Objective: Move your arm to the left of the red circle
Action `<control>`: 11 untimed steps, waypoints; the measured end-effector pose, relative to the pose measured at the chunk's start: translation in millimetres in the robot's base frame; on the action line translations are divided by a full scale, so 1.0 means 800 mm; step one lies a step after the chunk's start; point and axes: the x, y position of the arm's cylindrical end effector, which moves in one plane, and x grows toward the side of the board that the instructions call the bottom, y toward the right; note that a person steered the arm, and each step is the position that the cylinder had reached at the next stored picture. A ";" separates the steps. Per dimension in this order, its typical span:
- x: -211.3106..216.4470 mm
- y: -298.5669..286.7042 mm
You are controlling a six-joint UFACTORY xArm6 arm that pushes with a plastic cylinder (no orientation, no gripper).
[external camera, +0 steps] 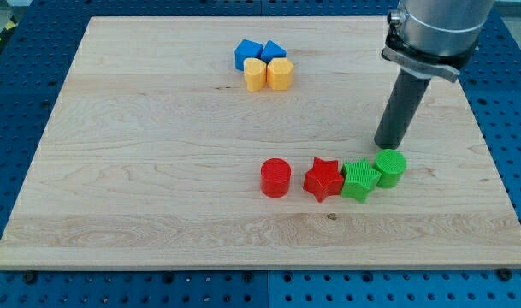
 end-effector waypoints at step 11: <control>0.068 -0.228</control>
